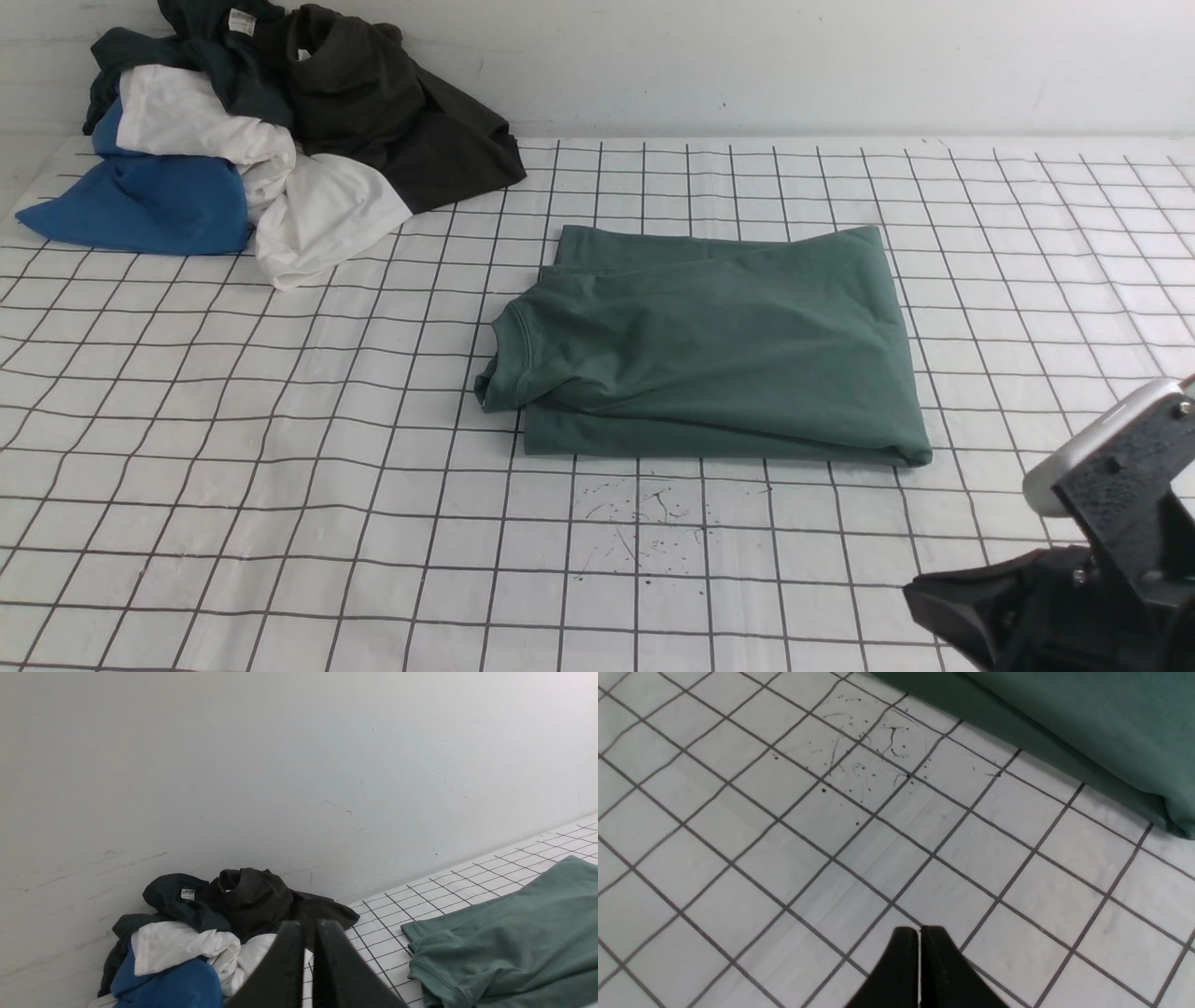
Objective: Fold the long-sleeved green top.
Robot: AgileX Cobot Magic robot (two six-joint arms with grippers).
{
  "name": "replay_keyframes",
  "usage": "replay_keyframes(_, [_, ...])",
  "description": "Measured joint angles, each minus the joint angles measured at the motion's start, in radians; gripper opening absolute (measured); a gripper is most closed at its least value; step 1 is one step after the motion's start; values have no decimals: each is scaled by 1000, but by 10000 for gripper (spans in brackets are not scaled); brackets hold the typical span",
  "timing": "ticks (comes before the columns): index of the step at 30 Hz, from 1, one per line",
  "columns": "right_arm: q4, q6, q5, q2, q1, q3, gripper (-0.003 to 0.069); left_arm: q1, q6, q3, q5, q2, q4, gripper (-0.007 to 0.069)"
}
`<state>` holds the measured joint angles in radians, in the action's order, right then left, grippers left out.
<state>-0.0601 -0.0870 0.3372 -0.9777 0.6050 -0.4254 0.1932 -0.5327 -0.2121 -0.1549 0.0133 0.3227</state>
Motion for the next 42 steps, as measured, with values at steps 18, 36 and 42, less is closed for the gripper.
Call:
replay_keyframes(18, [303, 59, -62, 911, -291, 280, 3, 0, 0, 0, -1, 1, 0, 15])
replay_keyframes(36, [325, 342, -223, 987, -497, 452, 3, 1, 0, 1, -3, 2, 0, 15])
replay_keyframes(42, [287, 343, -216, 987, -585, 452, 3, 1, 0, 1, -3, 2, 0, 15])
